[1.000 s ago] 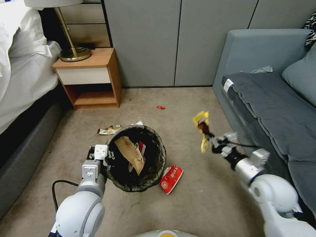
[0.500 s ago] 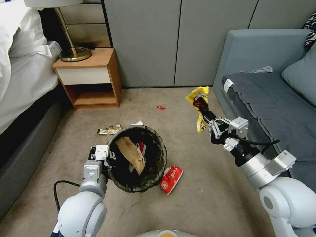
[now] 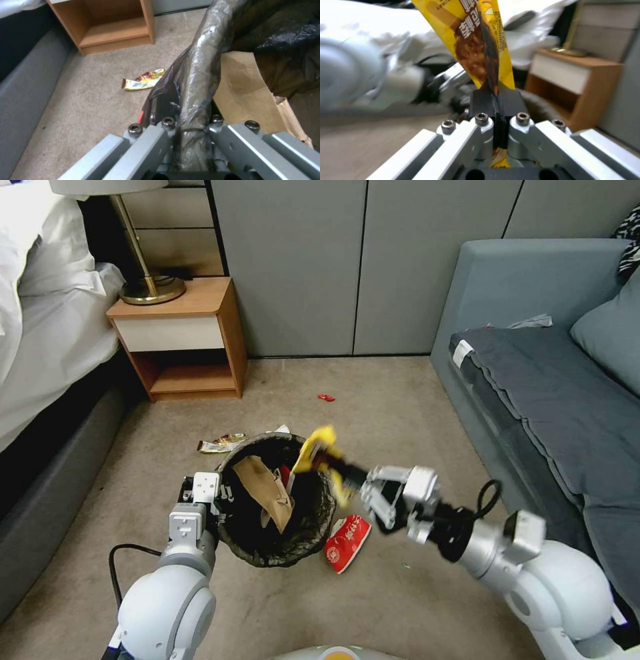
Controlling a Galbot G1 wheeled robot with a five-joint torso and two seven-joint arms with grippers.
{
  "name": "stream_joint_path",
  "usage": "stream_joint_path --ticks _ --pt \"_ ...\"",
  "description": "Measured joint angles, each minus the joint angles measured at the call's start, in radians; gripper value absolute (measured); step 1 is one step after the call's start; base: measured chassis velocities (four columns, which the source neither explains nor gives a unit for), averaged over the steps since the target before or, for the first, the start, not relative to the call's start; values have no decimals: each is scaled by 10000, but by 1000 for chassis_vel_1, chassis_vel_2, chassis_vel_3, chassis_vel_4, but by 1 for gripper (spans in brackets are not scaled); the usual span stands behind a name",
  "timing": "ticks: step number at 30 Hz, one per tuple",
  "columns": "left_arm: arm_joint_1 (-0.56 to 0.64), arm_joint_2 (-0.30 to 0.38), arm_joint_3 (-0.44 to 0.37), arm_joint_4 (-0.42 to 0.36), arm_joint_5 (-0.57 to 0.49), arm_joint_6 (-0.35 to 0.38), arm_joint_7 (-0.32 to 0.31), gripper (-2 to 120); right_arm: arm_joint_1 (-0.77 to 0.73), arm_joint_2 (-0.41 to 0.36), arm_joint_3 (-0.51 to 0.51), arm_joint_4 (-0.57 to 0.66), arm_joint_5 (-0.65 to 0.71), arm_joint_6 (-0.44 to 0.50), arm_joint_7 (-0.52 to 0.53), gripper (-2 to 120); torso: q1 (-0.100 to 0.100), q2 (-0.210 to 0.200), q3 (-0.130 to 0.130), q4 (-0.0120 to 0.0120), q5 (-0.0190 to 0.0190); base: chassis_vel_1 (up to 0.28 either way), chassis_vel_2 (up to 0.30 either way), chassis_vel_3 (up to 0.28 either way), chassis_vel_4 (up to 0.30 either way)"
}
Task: Pick up the trash bin, then pick up the garbage from the floor and place it into the trash bin.
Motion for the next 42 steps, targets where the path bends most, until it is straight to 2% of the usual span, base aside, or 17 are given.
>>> stream_joint_path --ticks 6,11,16,30,42 --pt "-2 -25 1 31 26 -6 5 0 139 -317 -676 -345 -145 281 -432 0 0 0 0 0 0 0 0 0 0" --pt "6 -42 0 38 51 -8 17 0 406 -569 -1497 -763 -695 430 -413 0 0 0 0 0 0 0 0 0 0" --pt "24 -93 9 60 100 -17 21 0 671 -662 -1709 -958 -765 440 -219 0 0 0 0 0 0 0 0 0 0" --pt "56 -244 151 124 280 -23 72 0 1947 -1360 -2108 -1346 120 195 249 0 0 0 0 0 -1 0 0 0 0" --pt "113 -197 95 117 310 -48 88 0 3538 -1518 -3266 -2096 598 -12 493 0 1 0 0 0 -1 0 0 0 0"
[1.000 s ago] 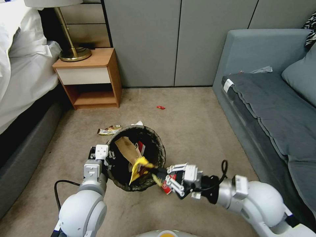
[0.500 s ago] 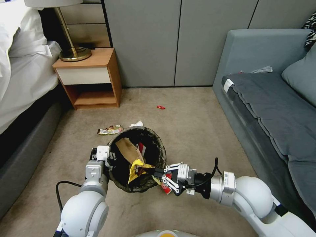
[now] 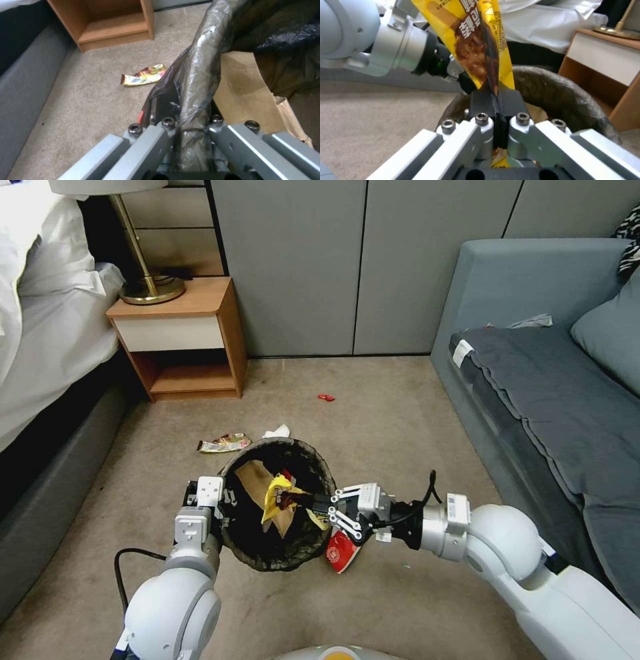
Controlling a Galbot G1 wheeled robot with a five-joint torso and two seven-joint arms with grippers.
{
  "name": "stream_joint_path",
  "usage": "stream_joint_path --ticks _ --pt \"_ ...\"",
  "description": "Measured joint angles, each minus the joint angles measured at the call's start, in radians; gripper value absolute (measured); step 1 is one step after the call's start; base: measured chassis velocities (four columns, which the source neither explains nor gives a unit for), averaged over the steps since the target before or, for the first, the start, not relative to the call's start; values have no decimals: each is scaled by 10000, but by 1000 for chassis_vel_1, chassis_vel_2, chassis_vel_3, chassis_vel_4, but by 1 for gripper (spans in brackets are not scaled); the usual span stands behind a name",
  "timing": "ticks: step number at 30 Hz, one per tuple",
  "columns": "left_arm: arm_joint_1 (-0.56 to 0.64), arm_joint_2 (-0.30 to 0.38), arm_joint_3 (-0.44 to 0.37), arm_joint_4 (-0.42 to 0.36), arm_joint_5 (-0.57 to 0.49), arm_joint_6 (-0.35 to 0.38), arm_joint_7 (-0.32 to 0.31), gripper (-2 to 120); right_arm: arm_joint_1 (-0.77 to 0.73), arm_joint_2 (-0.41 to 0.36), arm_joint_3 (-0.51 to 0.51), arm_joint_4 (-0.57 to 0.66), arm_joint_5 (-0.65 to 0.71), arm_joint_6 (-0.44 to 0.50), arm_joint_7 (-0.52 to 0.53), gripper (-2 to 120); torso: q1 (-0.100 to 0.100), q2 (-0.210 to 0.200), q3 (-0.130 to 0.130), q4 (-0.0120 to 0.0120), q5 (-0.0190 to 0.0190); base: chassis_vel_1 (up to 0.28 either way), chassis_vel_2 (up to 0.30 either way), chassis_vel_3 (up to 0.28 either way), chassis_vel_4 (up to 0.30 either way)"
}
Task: Pick up the trash bin, then pick up the garbage from the floor and place it into the trash bin.
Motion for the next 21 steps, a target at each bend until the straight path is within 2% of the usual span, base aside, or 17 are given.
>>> stream_joint_path --ticks 6,8,10,13,14,17,19,21 --pt "18 24 -9 -43 2 -3 13 0 314 29 -260 -113 75 -115 51 2 0 0 0 0 0 0 0 0 0" --pt "18 38 -16 -49 1 -3 18 0 286 25 -251 -105 79 -136 122 14 0 0 0 1 0 0 0 0 0" --pt "10 42 -15 -49 1 -4 19 0 226 19 -241 -95 77 -136 173 17 -1 0 0 0 0 0 0 0 0" --pt "-10 42 -3 -49 2 -5 21 0 56 17 -186 -109 -34 -110 278 32 0 0 0 -1 0 0 0 0 0" --pt "-10 42 -3 -49 2 -5 21 0 56 17 -186 -109 -34 -110 278 32 0 0 0 -1 0 0 0 0 0" --pt "-9 27 6 -48 2 -4 23 0 -41 34 -63 -129 -135 -33 365 46 -1 0 0 -1 0 0 0 0 0" --pt "-5 26 5 -49 2 -4 23 0 -46 38 -41 -134 -138 -25 389 50 0 0 0 -1 0 0 0 0 0" --pt "7 25 -9 -49 2 -6 24 0 -75 58 91 -156 -173 -8 507 61 0 1 0 0 0 0 0 0 0"
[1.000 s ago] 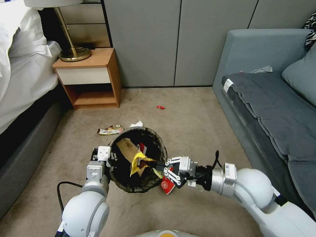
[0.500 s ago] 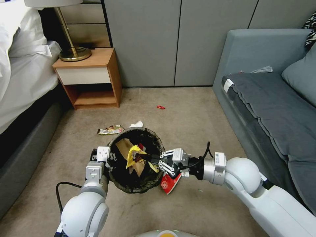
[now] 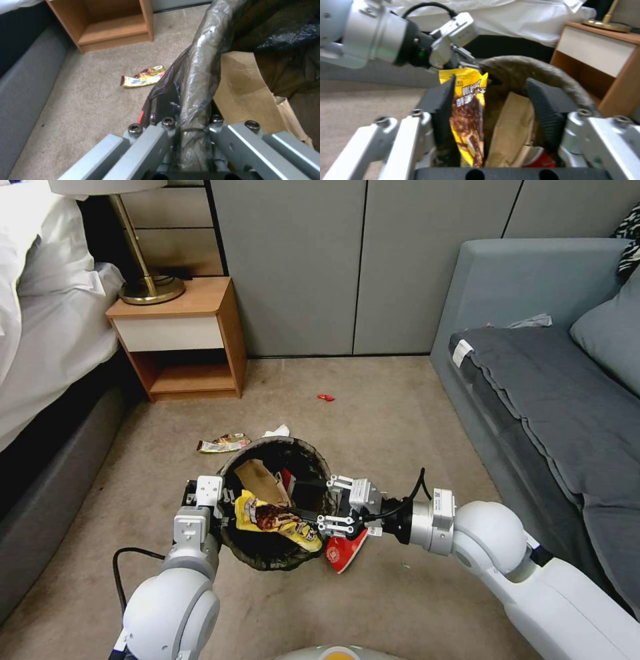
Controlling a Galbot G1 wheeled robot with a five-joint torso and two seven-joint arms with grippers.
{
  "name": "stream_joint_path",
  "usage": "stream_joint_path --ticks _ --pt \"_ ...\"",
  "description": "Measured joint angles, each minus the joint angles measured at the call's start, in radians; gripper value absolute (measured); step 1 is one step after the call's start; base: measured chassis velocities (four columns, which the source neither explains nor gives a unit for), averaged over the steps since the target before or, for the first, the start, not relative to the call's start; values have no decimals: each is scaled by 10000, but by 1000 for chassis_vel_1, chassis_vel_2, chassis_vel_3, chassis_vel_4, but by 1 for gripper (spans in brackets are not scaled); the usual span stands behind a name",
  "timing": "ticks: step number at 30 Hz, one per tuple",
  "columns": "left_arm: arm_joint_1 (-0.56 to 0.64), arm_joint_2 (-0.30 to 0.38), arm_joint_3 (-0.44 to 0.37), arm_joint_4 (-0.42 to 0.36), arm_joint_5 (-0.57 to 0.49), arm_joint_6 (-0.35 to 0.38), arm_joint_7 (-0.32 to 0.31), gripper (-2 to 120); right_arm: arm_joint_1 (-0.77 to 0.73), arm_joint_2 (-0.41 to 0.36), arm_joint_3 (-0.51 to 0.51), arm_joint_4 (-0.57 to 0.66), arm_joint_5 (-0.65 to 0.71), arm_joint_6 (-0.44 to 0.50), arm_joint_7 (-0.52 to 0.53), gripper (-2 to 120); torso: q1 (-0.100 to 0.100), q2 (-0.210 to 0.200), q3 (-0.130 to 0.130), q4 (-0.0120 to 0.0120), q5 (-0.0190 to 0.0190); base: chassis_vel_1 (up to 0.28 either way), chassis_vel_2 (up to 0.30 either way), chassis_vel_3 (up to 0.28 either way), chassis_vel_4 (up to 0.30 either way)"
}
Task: Pick up the trash bin, then pick up the garbage from the floor and place it into the trash bin.
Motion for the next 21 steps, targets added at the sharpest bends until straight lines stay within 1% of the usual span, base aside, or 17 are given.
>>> stream_joint_path --ticks 1,5,6,9,10,11,13,20,21 --pt "0 0 0 0 0 0 0 0 0 0 0 0 0 0 0 61 0 0 0 0 0 0 0 0 0" --pt "-6 -7 -19 -5 -2 -3 0 0 -136 78 236 -5 81 9 413 79 0 0 0 0 0 0 0 0 0" --pt "-6 -7 -19 -5 -2 -3 0 0 -136 78 236 -5 81 9 413 79 0 0 0 0 0 0 0 0 0" --pt "-17 -15 -17 -5 -2 -4 0 0 -254 212 394 -2 194 -30 1049 92 0 0 0 0 0 0 0 0 0" --pt "-17 -15 -17 -5 -2 -4 0 0 -254 212 394 -2 194 -30 1049 92 0 0 0 0 0 0 0 0 0" --pt "-20 -16 -17 -5 -4 -4 0 0 -296 264 472 2 237 -51 1289 97 0 -1 0 0 1 0 0 0 0" --pt "-24 -15 -16 -4 -6 -4 0 0 -366 374 684 37 308 -92 1555 100 0 0 0 1 1 0 0 0 0" --pt "-29 -11 -16 -3 -13 -4 0 0 -488 534 1051 103 410 -115 1788 100 0 0 0 1 1 0 0 0 0" --pt "-34 1 -19 4 -13 -4 1 0 -578 627 1307 148 448 -120 1933 100 0 -1 0 0 0 0 0 0 0"
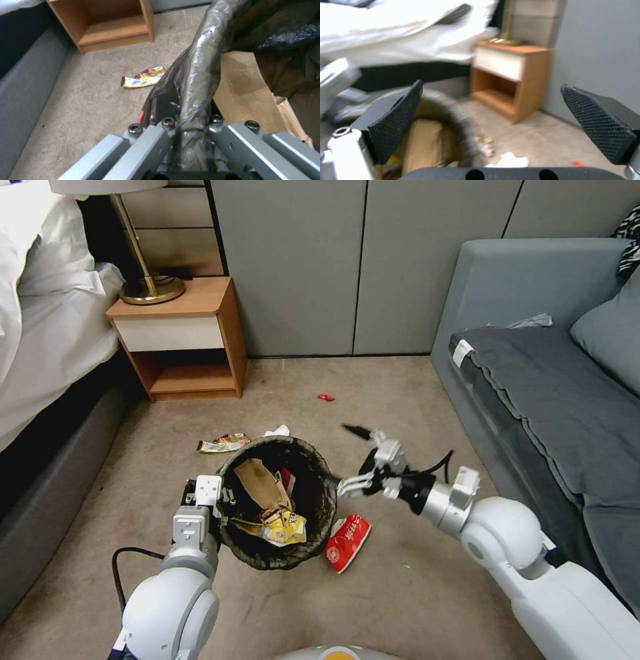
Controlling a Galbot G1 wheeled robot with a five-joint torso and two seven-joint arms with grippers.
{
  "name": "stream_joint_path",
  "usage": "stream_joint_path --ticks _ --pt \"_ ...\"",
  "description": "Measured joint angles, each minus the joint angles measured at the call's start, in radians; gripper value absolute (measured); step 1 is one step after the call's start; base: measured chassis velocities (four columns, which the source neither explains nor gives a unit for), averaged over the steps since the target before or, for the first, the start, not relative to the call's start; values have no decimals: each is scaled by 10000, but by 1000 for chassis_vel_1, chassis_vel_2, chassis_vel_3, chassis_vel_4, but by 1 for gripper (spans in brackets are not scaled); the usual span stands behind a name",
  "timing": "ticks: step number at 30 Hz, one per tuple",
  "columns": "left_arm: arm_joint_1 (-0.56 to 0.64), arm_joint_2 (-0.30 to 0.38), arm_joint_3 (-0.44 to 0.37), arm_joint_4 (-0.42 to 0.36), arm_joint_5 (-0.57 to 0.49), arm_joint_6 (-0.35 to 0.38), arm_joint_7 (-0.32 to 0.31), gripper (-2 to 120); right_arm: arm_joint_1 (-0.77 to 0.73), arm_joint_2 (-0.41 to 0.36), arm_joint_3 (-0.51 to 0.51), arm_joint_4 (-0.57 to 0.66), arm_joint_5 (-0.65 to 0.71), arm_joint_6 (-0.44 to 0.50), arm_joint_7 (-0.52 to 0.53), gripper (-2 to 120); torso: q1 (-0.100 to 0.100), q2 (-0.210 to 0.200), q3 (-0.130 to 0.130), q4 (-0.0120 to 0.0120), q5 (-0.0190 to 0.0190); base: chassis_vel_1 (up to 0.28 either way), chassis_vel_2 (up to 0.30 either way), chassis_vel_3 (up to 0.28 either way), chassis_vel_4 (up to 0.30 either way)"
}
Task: Pick up the trash bin, then pick up the garbage from the floor and place it into the trash bin.
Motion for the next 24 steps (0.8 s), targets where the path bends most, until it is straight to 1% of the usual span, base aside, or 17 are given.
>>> stream_joint_path --ticks 2,4,5,6,7,9,10,11,14,15,17,24 --pt "-3 12 -6 5 -10 1 0 0 -103 147 298 68 29 0 273 100 0 0 -1 -1 0 0 0 0 0" --pt "-3 12 -6 5 -10 1 0 0 -103 147 298 68 29 0 273 100 0 0 -1 -1 0 0 0 0 0" --pt "-4 16 -6 6 -57 24 2 0 -263 480 730 203 78 16 1053 100 0 0 0 0 -1 0 0 0 0" --pt "-3 10 -1 -2 -116 65 -5 0 -311 699 935 272 98 33 1476 100 0 0 0 0 -1 0 0 0 0" --pt "-3 10 -1 -2 -116 65 -5 0 -311 699 935 272 98 33 1476 100 0 0 0 0 -1 0 0 0 0" --pt "4 11 17 -116 -311 225 -60 0 -485 1140 1360 442 100 67 2065 100 0 0 0 1 0 0 0 0 0" --pt "6 23 16 -163 -388 294 -89 0 -604 1312 1562 528 24 104 2156 100 0 0 0 3 -1 0 0 0 0" --pt "6 23 16 -163 -388 294 -89 0 -604 1312 1562 528 24 104 2156 100 0 0 0 3 -1 0 0 0 0" --pt "65 127 -62 -518 -901 750 -280 0 -1328 2151 2641 997 -1353 655 2309 100 0 1 -1 -2 2 0 0 0 0" --pt "65 127 -62 -518 -901 750 -280 0 -1328 2151 2641 997 -1353 655 2309 100 0 1 -1 -2 2 0 0 0 0" --pt "109 164 -69 -852 -1244 798 -392 0 -1615 2491 3050 1133 -1649 791 2329 100 0 0 -1 -1 0 0 0 0 0" --pt "288 293 -178 -1158 -1303 822 -420 0 -1827 2826 3283 1243 -1759 777 2398 100 0 0 -1 1 -1 0 0 0 0"
